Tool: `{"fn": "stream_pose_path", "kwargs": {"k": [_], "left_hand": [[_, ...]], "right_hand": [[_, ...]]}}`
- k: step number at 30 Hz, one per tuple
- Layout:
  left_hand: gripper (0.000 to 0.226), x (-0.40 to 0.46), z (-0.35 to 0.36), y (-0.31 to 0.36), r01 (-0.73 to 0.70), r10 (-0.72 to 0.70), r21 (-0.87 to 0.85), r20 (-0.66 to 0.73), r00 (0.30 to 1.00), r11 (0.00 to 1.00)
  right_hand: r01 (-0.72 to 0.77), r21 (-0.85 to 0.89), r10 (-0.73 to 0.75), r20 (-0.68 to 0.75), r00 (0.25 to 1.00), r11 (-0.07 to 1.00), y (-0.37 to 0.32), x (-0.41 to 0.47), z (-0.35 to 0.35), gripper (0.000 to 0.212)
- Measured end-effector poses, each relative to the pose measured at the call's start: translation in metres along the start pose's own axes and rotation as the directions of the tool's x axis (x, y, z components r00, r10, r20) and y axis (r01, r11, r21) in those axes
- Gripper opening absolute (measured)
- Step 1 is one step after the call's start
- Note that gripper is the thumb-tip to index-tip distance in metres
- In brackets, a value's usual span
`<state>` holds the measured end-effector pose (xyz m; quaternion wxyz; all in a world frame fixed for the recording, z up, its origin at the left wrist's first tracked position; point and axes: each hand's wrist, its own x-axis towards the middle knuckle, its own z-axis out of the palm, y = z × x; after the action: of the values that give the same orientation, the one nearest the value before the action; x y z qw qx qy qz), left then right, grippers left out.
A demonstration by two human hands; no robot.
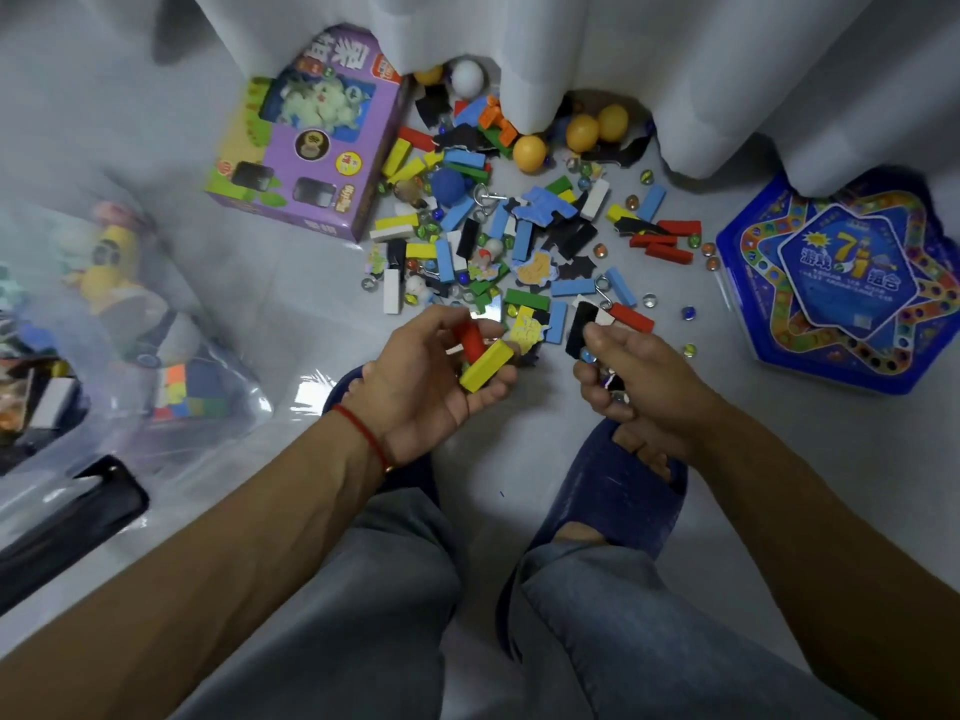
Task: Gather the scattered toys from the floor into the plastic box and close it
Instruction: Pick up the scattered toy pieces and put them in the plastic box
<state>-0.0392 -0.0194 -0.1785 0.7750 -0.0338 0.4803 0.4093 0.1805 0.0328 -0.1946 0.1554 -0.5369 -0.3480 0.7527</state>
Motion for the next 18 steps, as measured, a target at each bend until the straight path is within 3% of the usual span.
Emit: {"fn": "stream_pose_path", "kwargs": {"k": [2,4,8,12,16,18], "left_hand": [[0.036,-0.032,0.007,0.01,-0.062,0.062,-0.069,-0.002,0.998,0.996],[0.038,-0.073,0.006,0.023,-0.138,0.137,-0.126,-0.023,0.99,0.982],[0.038,-0.163,-0.024,0.055,-0.34,0.315,-0.164,-0.158,0.936,0.926],[0.034,-0.242,-0.079,0.081,-0.539,0.443,-0.185,-0.386,0.809,0.822],[0.034,-0.295,-0.116,0.094,-0.618,0.468,-0.175,-0.506,0.724,0.767],[0.041,-0.311,-0.122,0.097,-0.645,0.48,-0.156,-0.545,0.688,0.748]], "right_hand": [[-0.066,0.072,0.057,0.123,0.991,0.995,-0.017,-0.011,0.014,0.022],[-0.121,0.034,0.109,0.245,0.963,0.992,-0.042,-0.023,0.04,0.026],[-0.123,-0.234,0.208,0.383,0.9,0.964,-0.107,-0.046,0.126,0.029],[0.0,-0.418,0.207,0.451,0.868,0.908,-0.151,-0.066,0.238,0.029],[-0.016,-0.367,0.196,0.46,0.866,0.93,-0.154,-0.072,0.339,0.022],[-0.051,-0.278,0.179,0.456,0.872,0.959,-0.152,-0.074,0.366,0.039]]}}
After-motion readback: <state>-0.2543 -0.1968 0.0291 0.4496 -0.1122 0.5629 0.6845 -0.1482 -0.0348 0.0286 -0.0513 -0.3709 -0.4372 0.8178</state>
